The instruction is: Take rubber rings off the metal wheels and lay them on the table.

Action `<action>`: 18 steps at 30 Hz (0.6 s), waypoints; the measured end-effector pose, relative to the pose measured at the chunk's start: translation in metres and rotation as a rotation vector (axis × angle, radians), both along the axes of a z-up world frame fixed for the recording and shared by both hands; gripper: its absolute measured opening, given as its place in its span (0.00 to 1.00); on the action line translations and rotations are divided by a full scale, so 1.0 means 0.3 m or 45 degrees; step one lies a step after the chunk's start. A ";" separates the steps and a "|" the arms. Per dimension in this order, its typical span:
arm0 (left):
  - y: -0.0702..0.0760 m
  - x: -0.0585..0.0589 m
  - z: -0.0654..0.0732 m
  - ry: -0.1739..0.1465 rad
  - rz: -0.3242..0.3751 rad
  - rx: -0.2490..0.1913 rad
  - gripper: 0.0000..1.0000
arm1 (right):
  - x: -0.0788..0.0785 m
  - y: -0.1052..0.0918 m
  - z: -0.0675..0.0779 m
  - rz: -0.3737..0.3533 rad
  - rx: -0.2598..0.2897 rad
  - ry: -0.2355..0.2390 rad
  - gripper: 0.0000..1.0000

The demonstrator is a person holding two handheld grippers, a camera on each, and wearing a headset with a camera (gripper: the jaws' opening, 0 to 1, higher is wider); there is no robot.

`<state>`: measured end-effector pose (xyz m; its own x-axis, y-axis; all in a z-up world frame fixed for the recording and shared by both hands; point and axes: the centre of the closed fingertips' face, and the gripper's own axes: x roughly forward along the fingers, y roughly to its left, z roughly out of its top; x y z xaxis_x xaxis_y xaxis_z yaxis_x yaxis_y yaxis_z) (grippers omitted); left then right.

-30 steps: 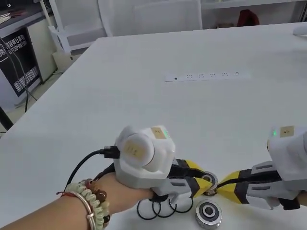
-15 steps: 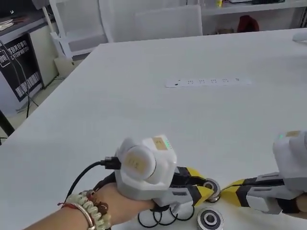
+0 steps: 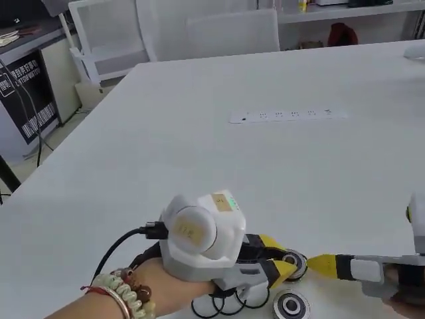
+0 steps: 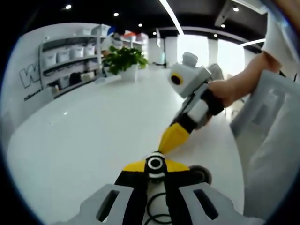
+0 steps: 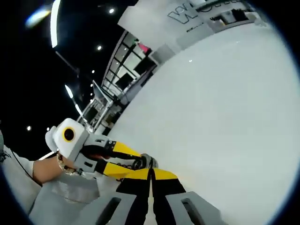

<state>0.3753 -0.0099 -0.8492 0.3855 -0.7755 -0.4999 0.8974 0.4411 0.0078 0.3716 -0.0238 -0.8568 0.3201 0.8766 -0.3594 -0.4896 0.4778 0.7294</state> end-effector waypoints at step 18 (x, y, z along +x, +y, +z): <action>-0.002 0.000 -0.001 -0.019 -0.005 0.028 0.13 | -0.004 0.009 0.024 -0.024 0.079 0.048 0.00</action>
